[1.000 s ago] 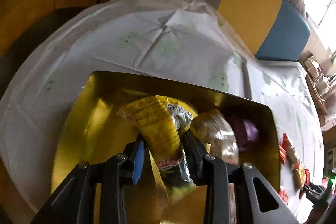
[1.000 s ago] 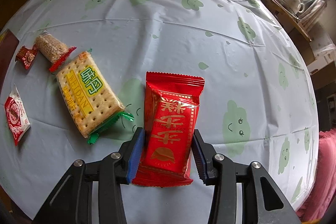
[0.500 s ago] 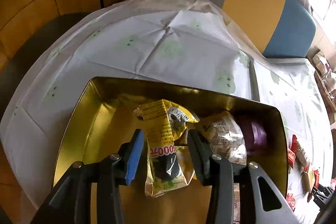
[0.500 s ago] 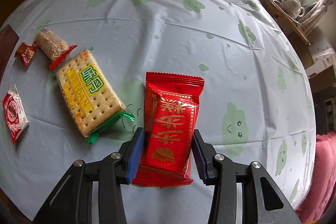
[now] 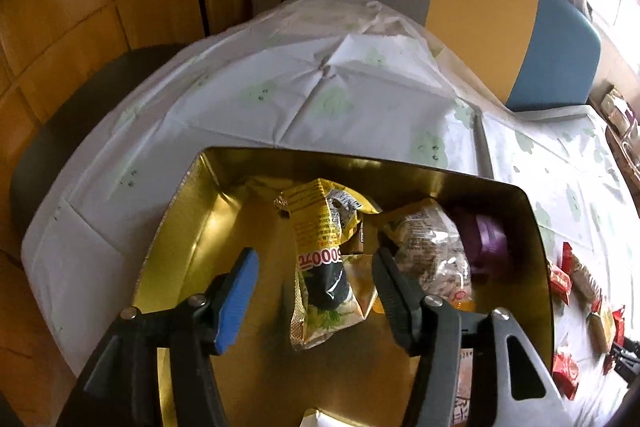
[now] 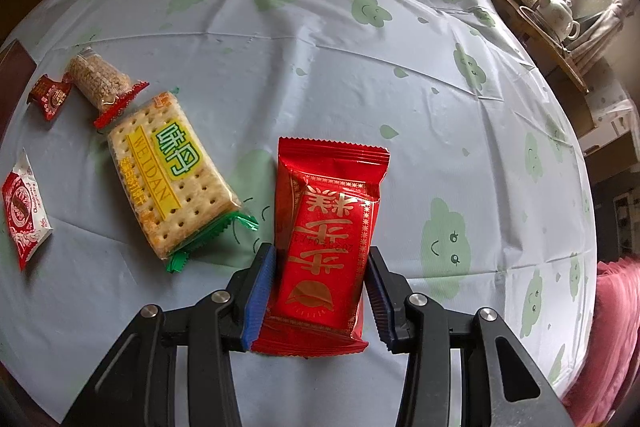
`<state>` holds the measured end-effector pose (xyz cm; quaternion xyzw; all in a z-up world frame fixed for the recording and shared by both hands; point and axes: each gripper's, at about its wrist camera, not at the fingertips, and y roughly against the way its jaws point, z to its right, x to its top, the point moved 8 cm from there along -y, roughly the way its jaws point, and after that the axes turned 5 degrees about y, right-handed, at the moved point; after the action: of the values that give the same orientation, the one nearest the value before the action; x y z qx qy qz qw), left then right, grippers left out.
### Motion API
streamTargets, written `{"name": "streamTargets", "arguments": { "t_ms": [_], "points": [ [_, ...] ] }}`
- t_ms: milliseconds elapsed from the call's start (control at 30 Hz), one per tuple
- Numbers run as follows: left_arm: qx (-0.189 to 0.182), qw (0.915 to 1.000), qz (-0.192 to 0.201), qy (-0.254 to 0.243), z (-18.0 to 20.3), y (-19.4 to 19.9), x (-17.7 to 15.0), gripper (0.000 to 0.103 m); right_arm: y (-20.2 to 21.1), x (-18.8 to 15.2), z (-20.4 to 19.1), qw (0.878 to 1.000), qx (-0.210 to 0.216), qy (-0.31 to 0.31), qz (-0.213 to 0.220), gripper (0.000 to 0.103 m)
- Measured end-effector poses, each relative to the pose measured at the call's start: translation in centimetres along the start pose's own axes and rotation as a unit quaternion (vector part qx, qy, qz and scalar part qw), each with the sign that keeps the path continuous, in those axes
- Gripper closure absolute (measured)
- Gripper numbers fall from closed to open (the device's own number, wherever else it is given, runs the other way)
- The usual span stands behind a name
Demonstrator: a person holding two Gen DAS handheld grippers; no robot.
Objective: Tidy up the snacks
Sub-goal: 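Hold the red packet in the right gripper above the table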
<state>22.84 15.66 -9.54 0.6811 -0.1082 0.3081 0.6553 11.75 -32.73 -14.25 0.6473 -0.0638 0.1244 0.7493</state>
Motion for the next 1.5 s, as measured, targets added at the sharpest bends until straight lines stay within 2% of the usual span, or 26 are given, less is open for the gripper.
{"name": "streamTargets", "arguments": {
  "t_ms": [167, 300, 800, 967, 1100, 1300, 1433, 1500],
  "points": [
    [-0.007, 0.9991, 0.039, -0.017, 1.0, 2.9, -0.5, 0.043, 0.1, 0.0, 0.0, 1.000, -0.001, 0.002, 0.001, 0.057],
    [-0.015, 0.9981, 0.053, -0.028, 2.1, 4.7, -1.6, 0.043, 0.2, 0.0, -0.1, 1.000, -0.004, 0.007, 0.002, 0.057],
    [-0.053, 0.9966, 0.041, -0.048, 5.0, 7.8, -6.6, 0.043, 0.3, 0.0, 0.0, 1.000, -0.006, 0.010, 0.002, 0.057],
    [-0.066, 0.9964, 0.032, -0.041, 5.2, 8.3, -8.2, 0.043, 0.3, 0.1, 0.1, 1.000, -0.008, 0.010, 0.003, 0.057],
    [-0.081, 0.9955, 0.025, -0.042, 5.7, 8.8, -9.8, 0.043, 0.1, 0.1, 0.8, 1.000, -0.020, 0.001, 0.000, 0.043],
    [-0.098, 0.9919, 0.025, -0.077, 7.1, 9.5, -12.5, 0.043, -0.2, 0.2, 1.6, 1.000, -0.018, -0.014, -0.004, 0.034],
    [-0.107, 0.9901, 0.022, -0.088, 7.8, 9.8, -13.3, 0.043, -0.7, 0.3, 2.8, 0.998, 0.019, -0.049, -0.016, 0.033],
    [-0.112, 0.9897, 0.017, -0.088, 8.0, 9.8, -13.5, 0.043, -0.9, 0.4, 3.1, 0.996, 0.053, -0.070, -0.019, 0.028]
  ]
}}
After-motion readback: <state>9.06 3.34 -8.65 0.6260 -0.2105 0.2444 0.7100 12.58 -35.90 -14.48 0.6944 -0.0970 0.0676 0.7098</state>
